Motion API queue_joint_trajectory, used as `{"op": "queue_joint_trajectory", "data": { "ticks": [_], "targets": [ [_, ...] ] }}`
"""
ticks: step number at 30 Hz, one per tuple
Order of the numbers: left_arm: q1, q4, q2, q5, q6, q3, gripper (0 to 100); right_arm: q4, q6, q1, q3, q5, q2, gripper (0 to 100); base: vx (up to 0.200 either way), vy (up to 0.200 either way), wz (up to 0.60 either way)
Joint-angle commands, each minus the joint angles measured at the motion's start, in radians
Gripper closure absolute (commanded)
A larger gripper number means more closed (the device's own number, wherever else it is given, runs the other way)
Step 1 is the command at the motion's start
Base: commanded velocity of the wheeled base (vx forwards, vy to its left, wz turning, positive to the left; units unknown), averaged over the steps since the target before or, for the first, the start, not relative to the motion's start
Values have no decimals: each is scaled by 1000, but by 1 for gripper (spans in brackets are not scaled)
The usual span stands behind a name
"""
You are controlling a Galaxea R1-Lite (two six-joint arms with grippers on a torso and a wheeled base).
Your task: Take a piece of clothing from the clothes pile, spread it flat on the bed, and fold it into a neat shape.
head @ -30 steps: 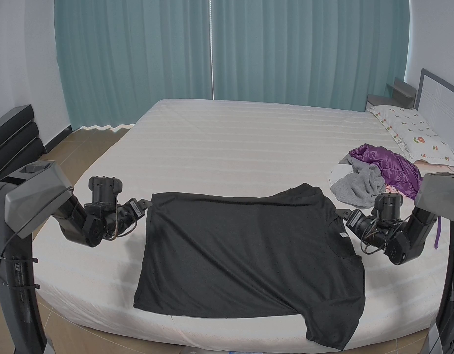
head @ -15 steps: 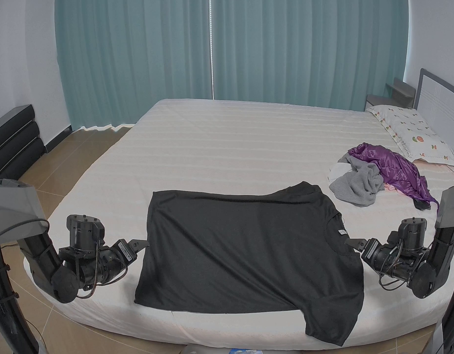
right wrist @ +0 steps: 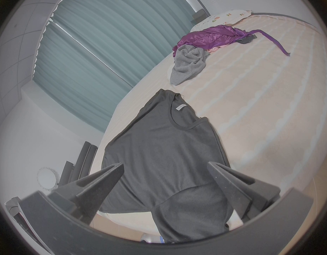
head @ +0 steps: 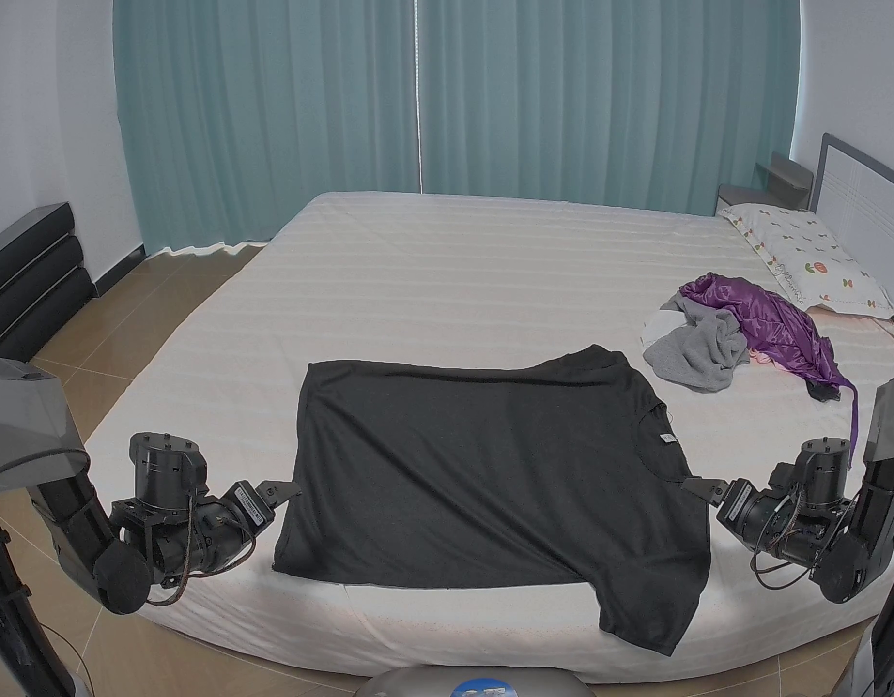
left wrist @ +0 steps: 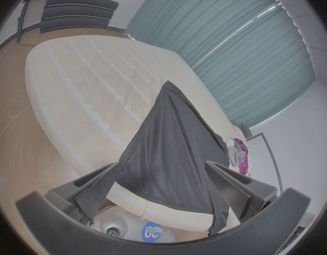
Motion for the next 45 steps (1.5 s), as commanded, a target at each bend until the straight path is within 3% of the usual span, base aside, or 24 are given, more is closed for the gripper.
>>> {"op": "queue_joint_trajectory", "data": {
  "ticks": [1, 6, 19, 24, 35, 45],
  "targets": [
    [-12, 0, 2, 0, -1, 2, 0, -1, 0, 4, 3, 1, 11, 0, 0, -200, 0],
    [-15, 0, 2, 2, 1, 5, 0, -2, 0, 4, 2, -1, 28, 0, 0, -200, 0],
    [-6, -3, 35, 53, 38, 77, 0, -28, -1, 6, 11, 1, 75, 0, 0, 0, 0],
    [8, -5, 118, 79, 92, 95, 0, -28, 0, 6, 13, 1, 77, 0, 0, 0, 0],
    [30, -106, 249, 140, 119, 100, 0, -28, 0, 6, 17, 2, 90, 0, 0, 0, 0],
    [36, -190, 316, 145, 122, 89, 0, -30, 0, 6, 19, 7, 97, 0, 0, 0, 0]
  ]
}}
